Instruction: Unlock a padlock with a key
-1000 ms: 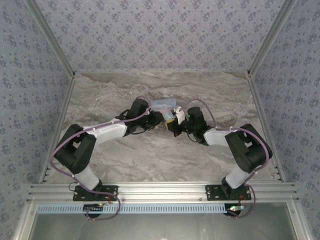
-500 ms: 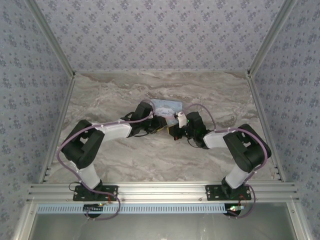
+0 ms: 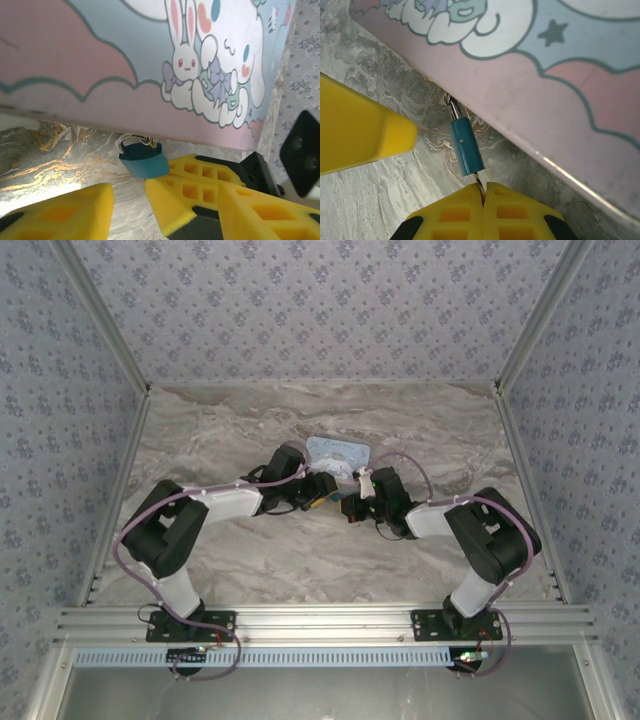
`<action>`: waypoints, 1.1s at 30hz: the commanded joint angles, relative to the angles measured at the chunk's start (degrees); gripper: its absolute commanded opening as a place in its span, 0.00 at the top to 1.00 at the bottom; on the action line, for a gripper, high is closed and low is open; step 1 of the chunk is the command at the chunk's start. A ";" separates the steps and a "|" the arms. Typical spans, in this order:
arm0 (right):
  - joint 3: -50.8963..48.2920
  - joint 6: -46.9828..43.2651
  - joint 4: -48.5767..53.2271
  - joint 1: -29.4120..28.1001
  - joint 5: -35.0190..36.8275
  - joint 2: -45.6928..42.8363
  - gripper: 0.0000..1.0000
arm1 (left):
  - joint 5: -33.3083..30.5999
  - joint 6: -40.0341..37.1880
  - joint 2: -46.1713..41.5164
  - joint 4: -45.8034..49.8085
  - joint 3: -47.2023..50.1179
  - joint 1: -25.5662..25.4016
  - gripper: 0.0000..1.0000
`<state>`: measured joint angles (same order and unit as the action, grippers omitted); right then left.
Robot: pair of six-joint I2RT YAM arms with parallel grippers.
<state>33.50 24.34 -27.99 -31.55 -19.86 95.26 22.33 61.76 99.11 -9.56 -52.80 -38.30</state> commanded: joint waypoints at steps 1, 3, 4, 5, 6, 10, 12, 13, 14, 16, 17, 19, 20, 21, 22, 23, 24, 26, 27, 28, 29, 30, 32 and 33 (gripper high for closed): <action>1.83 2.93 2.92 0.35 0.53 -1.61 1.00 | 0.13 -1.87 -4.95 0.89 0.84 1.07 0.40; 1.75 3.81 3.73 0.28 0.36 -1.88 1.00 | -0.22 -2.08 -6.35 1.31 1.72 1.60 0.38; 1.75 4.32 4.37 0.31 0.36 -2.23 1.00 | -0.34 -2.00 -7.02 1.03 2.38 1.86 0.37; 1.66 4.76 4.94 0.26 0.48 -2.55 1.00 | -0.51 -1.93 -7.70 0.55 3.10 1.92 0.37; 1.66 5.28 5.60 0.26 0.61 -2.91 1.00 | -0.61 -1.75 -8.17 0.07 3.75 2.01 0.37; 0.58 8.99 5.90 -0.06 1.06 -4.81 1.00 | -0.27 0.42 -8.93 -4.58 7.08 1.93 0.38; -0.68 11.21 3.51 -0.69 1.18 -5.60 1.00 | -0.18 1.47 -8.94 -7.19 8.60 1.92 0.39; -0.95 12.95 2.67 -1.03 1.22 -5.76 1.00 | -0.18 1.78 -8.85 -8.18 9.19 1.97 0.40; -0.99 14.00 2.10 -1.35 1.06 -5.70 1.00 | -0.11 2.17 -8.68 -9.16 9.62 1.84 0.41; -0.86 15.64 1.88 -2.00 1.06 -5.32 1.00 | -0.17 2.59 -8.37 -10.56 10.28 1.50 0.41; -0.78 16.52 1.84 -2.17 1.06 -5.16 1.00 | -0.18 2.86 -8.15 -11.16 10.42 1.25 0.42; -0.76 18.18 1.81 -2.37 1.21 -4.92 1.00 | -0.13 3.57 -7.65 -12.11 10.68 0.74 0.43; -0.78 19.07 1.80 -2.45 1.27 -5.00 1.00 | -0.18 3.87 -7.33 -12.75 10.91 0.45 0.44; -0.87 19.82 1.63 -2.49 1.22 -5.06 1.00 | -0.20 4.27 -7.04 -13.29 11.00 0.30 0.44; -0.82 20.78 1.62 -2.46 1.22 -5.17 1.00 | -0.18 4.58 -6.64 -14.12 11.13 -0.05 0.44; -0.82 21.56 1.70 -2.37 1.07 -5.18 1.00 | -0.18 4.91 -6.11 -14.71 11.20 -0.27 0.45; -0.80 22.04 1.71 -2.38 0.85 -5.28 1.00 | -0.09 5.32 -5.67 -15.22 11.14 -0.51 0.45; -0.78 23.01 2.10 -2.15 0.63 -5.31 1.00 | 0.28 5.99 -4.41 -16.46 11.02 -0.97 0.46; -0.61 23.46 2.10 -2.08 0.33 -5.21 1.00 | 0.34 6.33 -3.91 -16.95 10.90 -1.12 0.47; -0.62 23.96 2.06 -2.01 0.04 -5.18 1.00 | 0.36 6.66 -3.39 -17.55 10.92 -1.40 0.47; -0.54 24.30 2.06 -1.91 -0.11 -5.15 1.00 | 0.22 6.97 -2.95 -18.08 10.87 -1.59 0.47; -0.49 24.47 2.02 -1.92 -0.34 -5.21 1.00 | 0.18 7.20 -2.58 -18.41 10.89 -1.69 0.48; -0.31 24.68 2.30 -1.83 -0.38 -5.20 1.00 | 0.13 7.82 -1.68 -19.49 10.79 -1.89 0.48; -0.20 24.55 2.32 -1.83 -0.44 -5.25 1.00 | 0.21 8.13 -1.23 -20.00 10.72 -1.99 0.49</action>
<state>33.01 47.18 -24.69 -33.63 -19.49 91.09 21.91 68.58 96.64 -25.69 -42.04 -39.81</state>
